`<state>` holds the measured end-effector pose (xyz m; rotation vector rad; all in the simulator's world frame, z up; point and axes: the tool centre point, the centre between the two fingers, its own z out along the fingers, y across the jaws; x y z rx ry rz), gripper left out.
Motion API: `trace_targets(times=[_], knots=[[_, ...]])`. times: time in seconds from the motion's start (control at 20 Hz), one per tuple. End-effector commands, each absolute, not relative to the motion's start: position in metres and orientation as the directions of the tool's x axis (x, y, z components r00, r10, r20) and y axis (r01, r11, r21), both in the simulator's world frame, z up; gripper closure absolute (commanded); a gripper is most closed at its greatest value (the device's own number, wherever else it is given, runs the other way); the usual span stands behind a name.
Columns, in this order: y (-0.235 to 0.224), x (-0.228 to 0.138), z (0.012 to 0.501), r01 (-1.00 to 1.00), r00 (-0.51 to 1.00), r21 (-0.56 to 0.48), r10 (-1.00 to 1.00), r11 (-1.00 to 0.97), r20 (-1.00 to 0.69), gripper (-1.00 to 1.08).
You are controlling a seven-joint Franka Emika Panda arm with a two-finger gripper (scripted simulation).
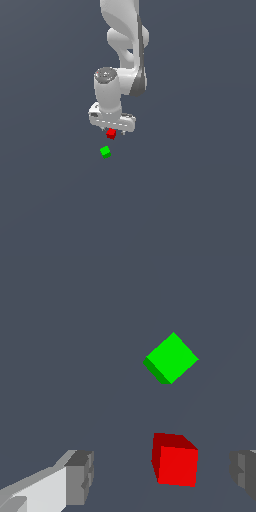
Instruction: Stack the red cube on top of the green cube.
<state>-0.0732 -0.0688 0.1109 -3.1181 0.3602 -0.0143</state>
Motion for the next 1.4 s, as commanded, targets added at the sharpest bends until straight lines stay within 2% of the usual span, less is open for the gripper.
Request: trace_targets(times=[0.0,0.45,0.85,1.35], knots=[[-0.077,-0.089,0.099,-0.257,0.966,-0.002,-0.257,-0.966,0.006,-0.92],[-0.091,-0.12,0.073,-0.315,0.949,0.001,-0.315,-0.949,0.001,-0.92],[-0.092,-0.121,0.067,-0.317,0.948,0.001,-0.317,-0.948,0.0,-0.92],[-0.092,-0.122,0.029,-0.319,0.948,0.0,-0.319,-0.948,0.0,-0.92]])
